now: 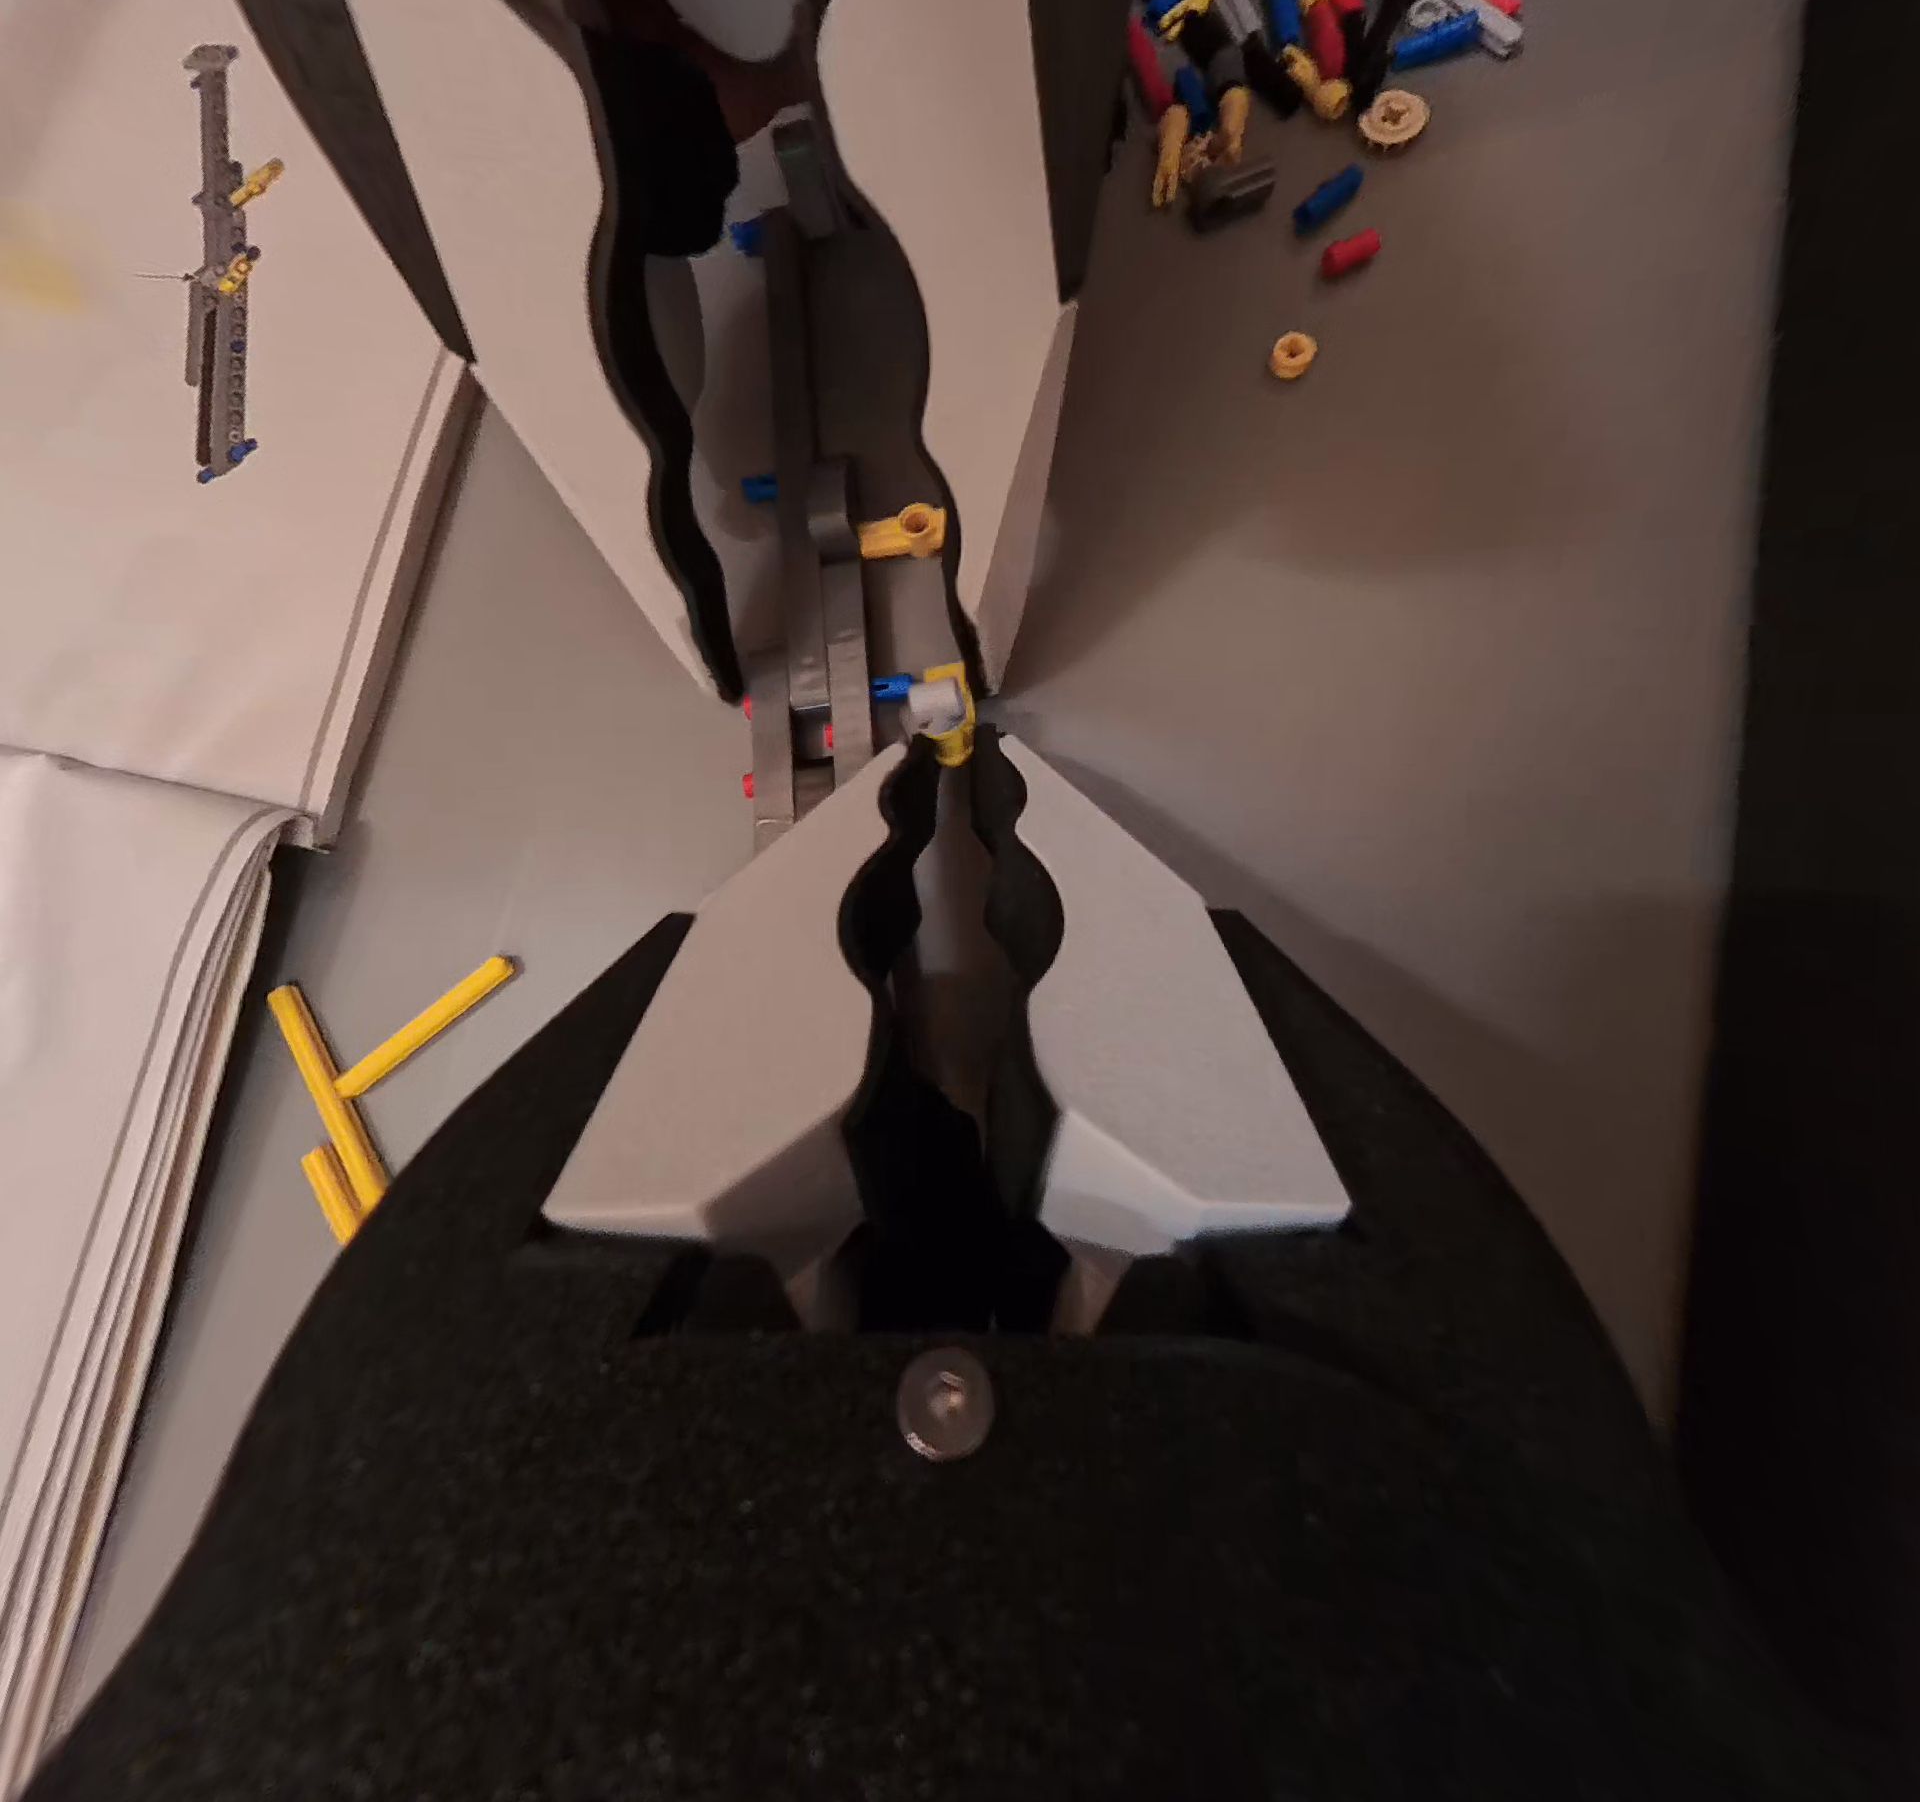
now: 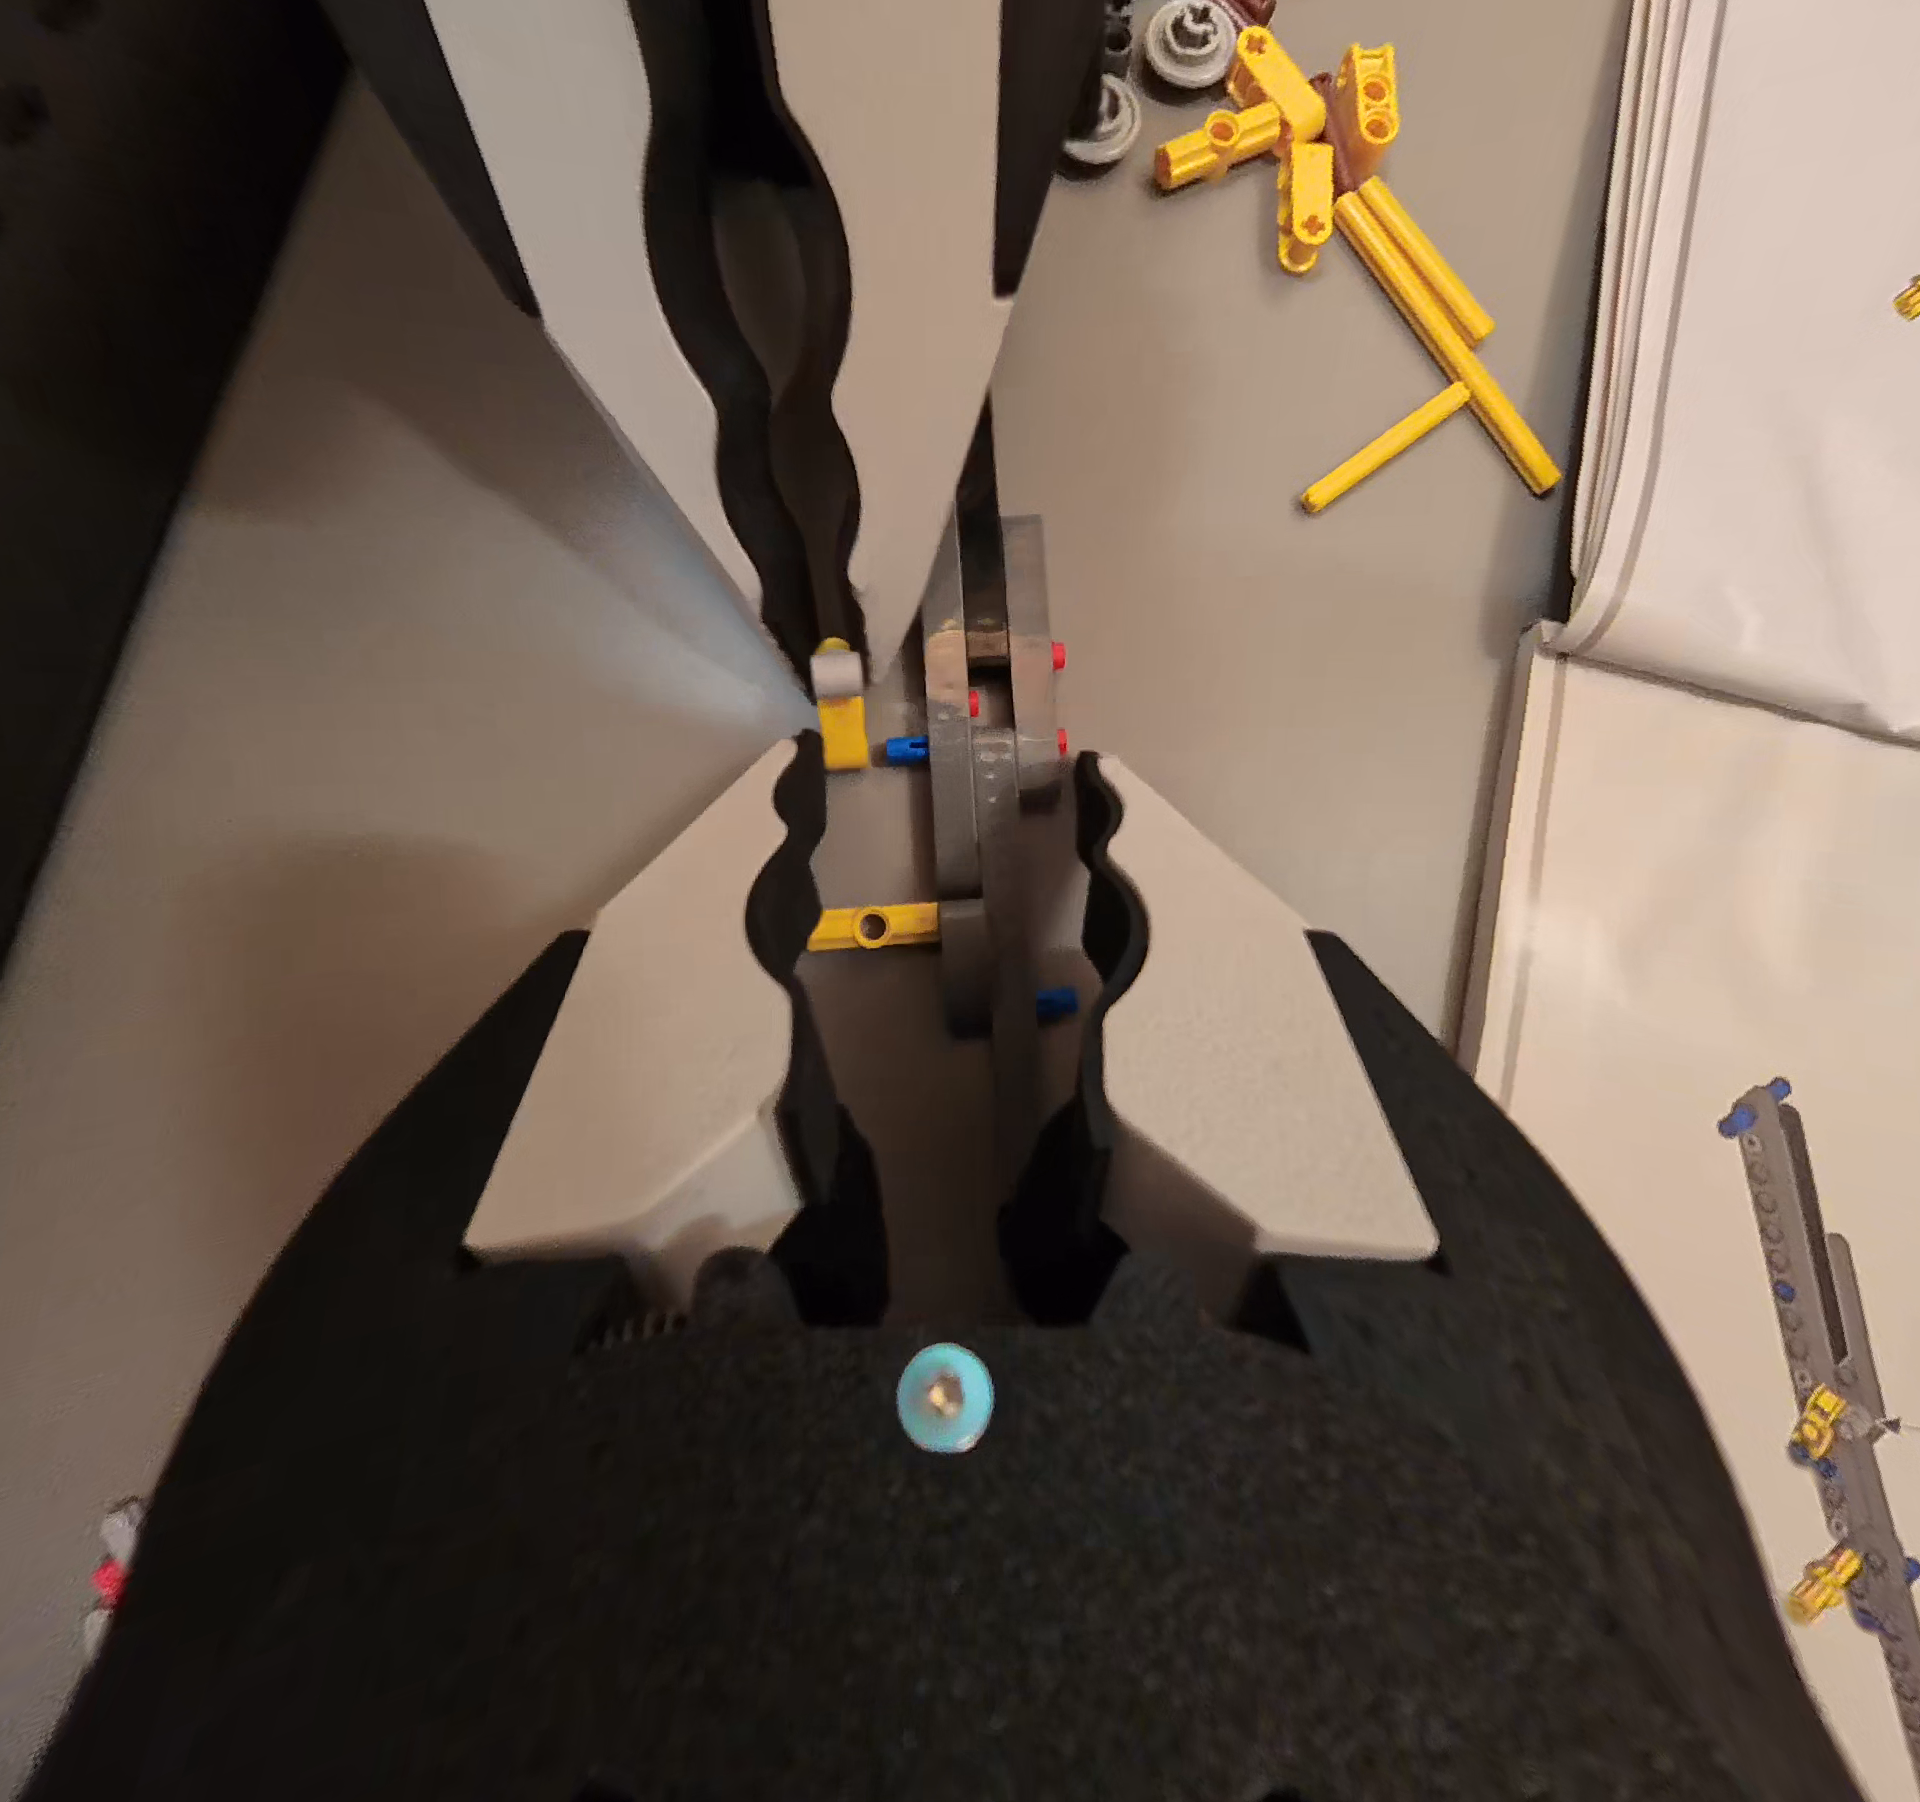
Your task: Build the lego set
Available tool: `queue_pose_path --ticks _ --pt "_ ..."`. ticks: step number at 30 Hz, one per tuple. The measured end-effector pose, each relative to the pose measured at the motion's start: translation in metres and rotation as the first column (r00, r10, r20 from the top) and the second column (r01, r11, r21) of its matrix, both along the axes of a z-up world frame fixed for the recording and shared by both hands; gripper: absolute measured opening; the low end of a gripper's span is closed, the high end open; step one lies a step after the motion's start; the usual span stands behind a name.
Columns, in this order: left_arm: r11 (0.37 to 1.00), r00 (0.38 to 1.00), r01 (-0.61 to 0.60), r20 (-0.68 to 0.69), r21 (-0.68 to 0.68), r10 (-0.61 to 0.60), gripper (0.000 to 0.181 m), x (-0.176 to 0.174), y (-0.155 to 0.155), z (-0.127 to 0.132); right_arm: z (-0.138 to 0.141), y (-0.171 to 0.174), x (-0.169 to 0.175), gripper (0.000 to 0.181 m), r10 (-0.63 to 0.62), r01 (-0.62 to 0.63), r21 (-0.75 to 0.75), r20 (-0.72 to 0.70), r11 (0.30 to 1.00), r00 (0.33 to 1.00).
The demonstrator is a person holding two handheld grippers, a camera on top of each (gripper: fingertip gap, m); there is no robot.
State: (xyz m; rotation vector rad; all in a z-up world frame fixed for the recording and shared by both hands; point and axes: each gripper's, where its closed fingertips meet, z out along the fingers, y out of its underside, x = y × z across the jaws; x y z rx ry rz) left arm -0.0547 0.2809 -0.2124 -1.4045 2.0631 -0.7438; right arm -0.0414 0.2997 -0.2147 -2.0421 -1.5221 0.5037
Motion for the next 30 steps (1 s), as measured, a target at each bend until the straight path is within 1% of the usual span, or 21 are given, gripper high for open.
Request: queue_pose_path --ticks 2,7,12,17,25,30 --pt "1.0 1.0 0.002 -0.006 0.02 -0.002 0.005 0.0 0.0032 -0.0021 0.0003 0.0003 -0.0027 0.042 0.013 -0.013 0.007 -0.015 1.0 1.0" --pt "0.999 1.0 0.003 -0.007 0.034 -0.002 0.005 -0.0002 0.0035 -0.002 0.0004 0.0006 -0.0027 0.041 0.016 -0.015 0.02 -0.051 1.0 0.999" --pt "0.992 1.0 0.016 -0.012 0.125 -0.015 0.004 -0.001 0.0057 -0.0017 0.0002 0.0012 -0.0034 0.04 0.017 -0.015 0.034 -0.056 0.999 0.998" --pt "0.994 1.0 0.011 -0.022 0.113 -0.008 0.004 -0.0011 0.0068 -0.0017 -0.0003 0.0018 -0.0027 0.04 0.033 -0.032 0.047 -0.034 0.998 0.999" --pt "0.989 1.0 0.009 -0.029 0.145 -0.005 0.004 -0.0006 0.0077 -0.0016 -0.0007 0.0018 -0.0017 0.039 0.048 -0.046 0.065 -0.024 0.997 0.999" --pt "0.988 0.999 0.039 -0.017 0.148 -0.037 0.004 -0.0002 0.0071 -0.0018 -0.0009 0.0017 -0.0014 0.039 0.04 -0.038 0.048 -0.025 0.998 0.999"
